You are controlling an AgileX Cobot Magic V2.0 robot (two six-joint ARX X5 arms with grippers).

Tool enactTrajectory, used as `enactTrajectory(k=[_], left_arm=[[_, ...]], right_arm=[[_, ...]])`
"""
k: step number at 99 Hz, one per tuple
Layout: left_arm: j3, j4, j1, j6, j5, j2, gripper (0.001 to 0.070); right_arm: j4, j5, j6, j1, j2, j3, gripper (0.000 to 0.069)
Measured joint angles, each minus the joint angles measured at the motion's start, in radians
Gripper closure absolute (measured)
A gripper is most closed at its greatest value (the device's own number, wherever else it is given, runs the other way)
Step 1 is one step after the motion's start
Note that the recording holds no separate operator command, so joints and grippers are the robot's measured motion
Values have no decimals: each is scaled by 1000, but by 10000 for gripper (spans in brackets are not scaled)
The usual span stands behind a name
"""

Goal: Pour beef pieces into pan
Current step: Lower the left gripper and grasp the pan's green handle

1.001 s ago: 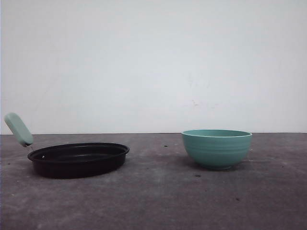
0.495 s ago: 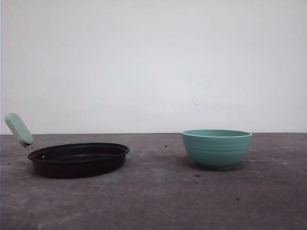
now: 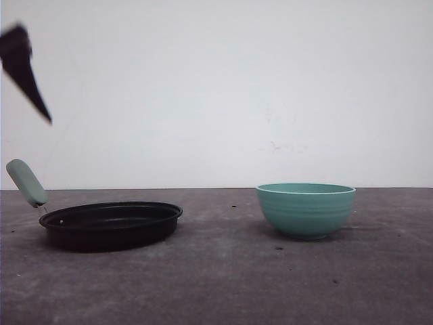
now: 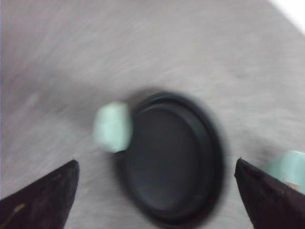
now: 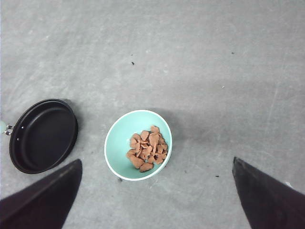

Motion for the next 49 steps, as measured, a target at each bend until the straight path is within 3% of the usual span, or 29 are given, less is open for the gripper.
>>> enactTrajectory(k=[12,30,49], left_arm=[[-8,71,0,-24,2,87,82],[-8,188,0,-113,16,266,82],[-7,256,0,-136,28,355,104]], right_arm=[[-10,0,-1,0,-13,0,63],[-26,0,-3,0,-34,0,63],[-41,1,-4,0,-60,0,63]])
